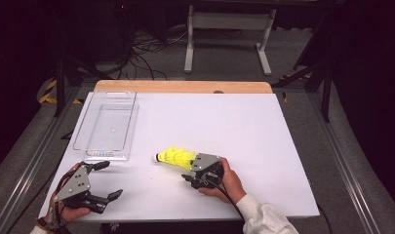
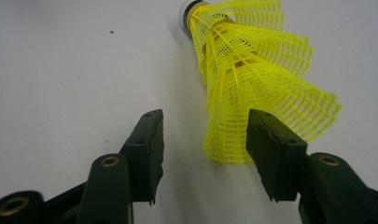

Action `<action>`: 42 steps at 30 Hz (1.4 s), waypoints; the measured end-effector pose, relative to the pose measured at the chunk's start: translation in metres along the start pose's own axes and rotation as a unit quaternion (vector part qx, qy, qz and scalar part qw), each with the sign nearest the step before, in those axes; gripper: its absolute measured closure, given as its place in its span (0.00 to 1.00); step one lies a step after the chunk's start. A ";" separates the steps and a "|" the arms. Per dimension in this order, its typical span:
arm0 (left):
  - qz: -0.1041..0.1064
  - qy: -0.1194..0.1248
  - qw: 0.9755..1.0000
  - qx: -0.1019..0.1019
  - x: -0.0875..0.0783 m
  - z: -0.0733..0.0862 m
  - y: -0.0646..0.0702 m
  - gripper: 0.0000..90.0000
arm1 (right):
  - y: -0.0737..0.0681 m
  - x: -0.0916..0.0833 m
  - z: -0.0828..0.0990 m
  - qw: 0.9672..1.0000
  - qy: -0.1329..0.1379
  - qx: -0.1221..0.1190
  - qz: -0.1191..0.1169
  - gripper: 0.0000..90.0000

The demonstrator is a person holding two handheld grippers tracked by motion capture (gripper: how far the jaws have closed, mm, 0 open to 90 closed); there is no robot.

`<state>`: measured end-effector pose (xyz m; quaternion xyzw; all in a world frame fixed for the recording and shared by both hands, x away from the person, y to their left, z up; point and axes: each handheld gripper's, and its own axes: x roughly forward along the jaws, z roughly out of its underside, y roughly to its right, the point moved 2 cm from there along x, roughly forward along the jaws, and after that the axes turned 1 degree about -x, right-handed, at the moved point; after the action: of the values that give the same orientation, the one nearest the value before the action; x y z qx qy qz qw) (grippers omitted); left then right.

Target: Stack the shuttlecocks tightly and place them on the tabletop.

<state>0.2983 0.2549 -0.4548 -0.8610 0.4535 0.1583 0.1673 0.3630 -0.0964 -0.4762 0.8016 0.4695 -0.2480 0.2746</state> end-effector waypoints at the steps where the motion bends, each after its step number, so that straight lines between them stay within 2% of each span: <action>1: 0.000 0.000 1.000 0.001 0.000 0.000 0.000 0.07 | 0.000 0.000 0.000 1.000 0.000 0.000 0.000 0.52; 4: -0.001 0.002 1.000 -0.001 0.000 0.000 -0.001 0.08 | -0.001 -0.002 0.001 1.000 -0.003 0.008 -0.003 0.44; 7: -0.001 0.001 1.000 0.000 0.000 0.000 0.000 0.08 | -0.001 -0.003 0.003 1.000 -0.003 0.010 0.006 0.39; 12: -0.006 0.004 1.000 0.001 -0.001 -0.001 0.001 0.08 | 0.000 -0.004 0.007 1.000 -0.004 0.027 0.012 0.25; 13: -0.006 0.004 1.000 0.001 -0.001 -0.001 0.000 0.08 | 0.000 -0.005 0.008 0.999 -0.001 0.037 0.010 0.21; 14: -0.006 0.003 1.000 0.002 -0.001 -0.001 0.000 0.08 | -0.001 -0.006 0.008 0.999 0.000 0.046 0.007 0.20; 16: -0.005 0.003 1.000 0.000 -0.001 -0.001 0.000 0.07 | -0.002 -0.007 0.009 0.999 0.000 0.047 0.007 0.18; 24: -0.005 0.004 1.000 0.000 -0.001 -0.001 0.000 0.07 | -0.004 -0.005 0.009 0.999 0.002 0.051 0.005 0.16; 32: -0.004 0.002 1.000 0.001 -0.001 -0.001 0.000 0.07 | -0.006 0.006 0.001 0.999 0.002 0.052 -0.014 0.22; 40: -0.003 0.002 1.000 0.000 0.001 -0.001 -0.001 0.07 | -0.005 0.016 -0.011 0.998 0.012 0.063 -0.011 0.25; 42: -0.003 0.002 1.000 0.000 0.001 0.000 -0.001 0.07 | -0.007 0.020 -0.013 0.998 0.012 0.059 -0.015 0.25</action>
<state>0.2995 0.2545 -0.4547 -0.8627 0.4510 0.1562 0.1671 0.3674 -0.0723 -0.4809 0.8125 0.4691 -0.2693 0.2175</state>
